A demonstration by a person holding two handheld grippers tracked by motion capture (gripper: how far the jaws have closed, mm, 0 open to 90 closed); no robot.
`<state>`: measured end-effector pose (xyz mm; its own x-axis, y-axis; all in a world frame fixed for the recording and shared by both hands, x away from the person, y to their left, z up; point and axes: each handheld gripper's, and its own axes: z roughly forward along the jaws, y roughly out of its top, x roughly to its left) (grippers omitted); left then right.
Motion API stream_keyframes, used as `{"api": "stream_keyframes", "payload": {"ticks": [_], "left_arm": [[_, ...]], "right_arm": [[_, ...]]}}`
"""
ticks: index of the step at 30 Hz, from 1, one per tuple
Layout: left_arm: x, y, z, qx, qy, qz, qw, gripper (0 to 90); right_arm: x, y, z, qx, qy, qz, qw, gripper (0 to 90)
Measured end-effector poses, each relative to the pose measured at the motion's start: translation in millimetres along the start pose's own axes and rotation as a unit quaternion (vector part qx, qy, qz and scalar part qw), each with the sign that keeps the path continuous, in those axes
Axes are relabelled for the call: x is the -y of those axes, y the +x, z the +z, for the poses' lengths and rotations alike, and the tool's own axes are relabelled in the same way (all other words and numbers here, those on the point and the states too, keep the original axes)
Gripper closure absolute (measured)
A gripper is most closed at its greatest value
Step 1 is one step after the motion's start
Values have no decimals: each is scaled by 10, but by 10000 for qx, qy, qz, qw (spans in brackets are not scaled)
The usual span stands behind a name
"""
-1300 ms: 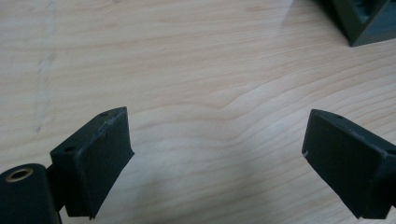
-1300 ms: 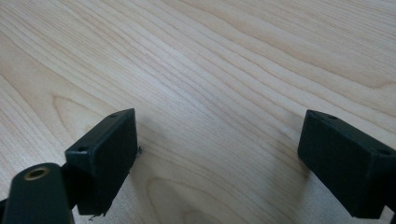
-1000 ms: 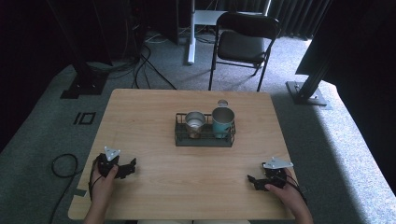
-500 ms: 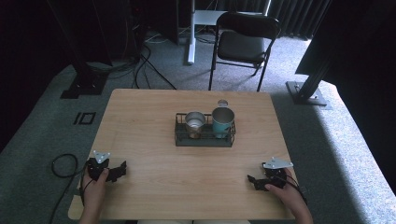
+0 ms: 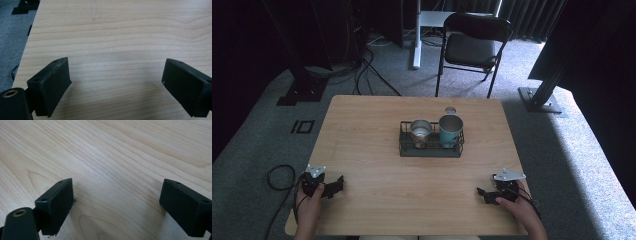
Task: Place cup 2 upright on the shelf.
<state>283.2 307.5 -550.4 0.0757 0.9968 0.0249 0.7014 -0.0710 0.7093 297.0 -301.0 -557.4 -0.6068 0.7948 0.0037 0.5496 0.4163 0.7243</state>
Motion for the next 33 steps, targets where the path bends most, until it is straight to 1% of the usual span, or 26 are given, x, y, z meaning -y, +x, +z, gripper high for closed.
{"api": "stream_keyframes", "payload": {"ticks": [1, 3, 6, 8, 11, 20, 27, 29, 33], "left_arm": [[8, 1, 3, -11, -2, -28, 10000, 89], [23, 3, 7, -28, 29, -7, 10000, 89], [37, 18, 11, 19, 73, -41, 10000, 89], [39, 25, 9, -20, 64, -43, 10000, 89], [43, 31, 16, 26, 56, -112, 9999, 89], [42, 52, 16, 108, 62, -37, 9999, 89], [44, 58, 16, 116, 51, -46, 9999, 89], [45, 65, 15, 135, 30, -82, 9999, 89], [44, 59, 16, 121, 39, -57, 9999, 89]], "right_arm": [[0, 0, 0, 0, 0, 0, 10000, 116], [0, 0, 0, 0, 1, 0, 10000, 116], [0, 0, 0, 0, 0, 0, 10000, 116], [0, 0, 0, 0, 0, 1, 10000, 116], [0, 0, 0, -1, 0, 0, 10000, 116], [0, 0, 0, 0, 0, 0, 10000, 116], [0, 0, 0, -1, -2, 0, 10000, 116], [0, 0, 0, -1, -2, 1, 10000, 116], [1, 0, 0, -1, -2, 2, 10000, 116]]}}
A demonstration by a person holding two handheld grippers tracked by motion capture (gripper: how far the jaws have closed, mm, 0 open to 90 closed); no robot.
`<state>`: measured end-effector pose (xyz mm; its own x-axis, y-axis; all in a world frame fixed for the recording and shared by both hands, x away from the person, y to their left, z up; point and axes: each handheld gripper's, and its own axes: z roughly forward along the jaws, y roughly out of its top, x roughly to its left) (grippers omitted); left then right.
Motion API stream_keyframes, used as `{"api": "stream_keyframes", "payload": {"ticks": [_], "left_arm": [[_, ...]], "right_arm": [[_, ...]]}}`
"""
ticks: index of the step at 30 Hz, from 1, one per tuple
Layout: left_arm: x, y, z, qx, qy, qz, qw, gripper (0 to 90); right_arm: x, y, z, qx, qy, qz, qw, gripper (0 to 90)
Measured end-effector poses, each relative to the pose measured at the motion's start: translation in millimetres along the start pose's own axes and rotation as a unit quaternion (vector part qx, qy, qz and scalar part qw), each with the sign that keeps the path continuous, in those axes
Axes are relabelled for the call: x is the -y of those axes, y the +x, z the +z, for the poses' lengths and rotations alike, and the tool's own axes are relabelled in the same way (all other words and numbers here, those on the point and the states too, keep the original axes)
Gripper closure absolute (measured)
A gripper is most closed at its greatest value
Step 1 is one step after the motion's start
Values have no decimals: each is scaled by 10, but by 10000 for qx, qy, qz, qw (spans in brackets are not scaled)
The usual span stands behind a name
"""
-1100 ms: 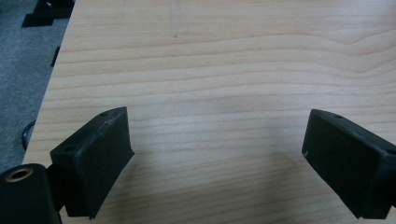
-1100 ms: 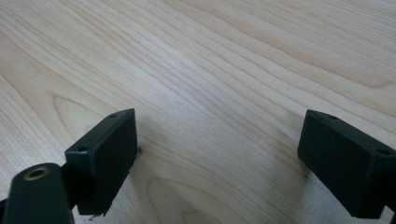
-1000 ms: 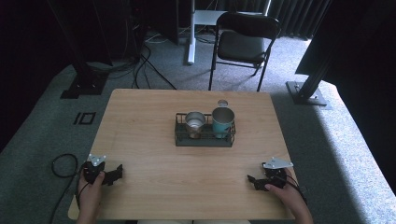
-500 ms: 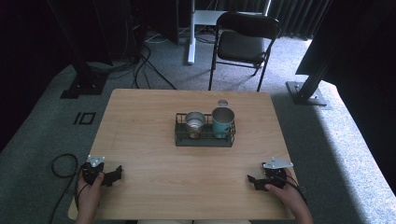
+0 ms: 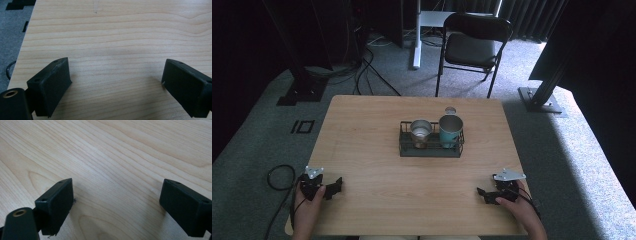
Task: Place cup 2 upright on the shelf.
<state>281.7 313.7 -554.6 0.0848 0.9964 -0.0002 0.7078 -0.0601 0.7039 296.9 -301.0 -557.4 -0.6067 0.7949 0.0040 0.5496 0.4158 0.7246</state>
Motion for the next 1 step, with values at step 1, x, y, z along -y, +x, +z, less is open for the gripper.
{"api": "stream_keyframes", "payload": {"ticks": [1], "left_arm": [[-1, -4, 1, -15, 6, 10, 10000, 89]], "right_arm": [[0, 0, 0, 0, 1, -1, 10000, 116]]}}
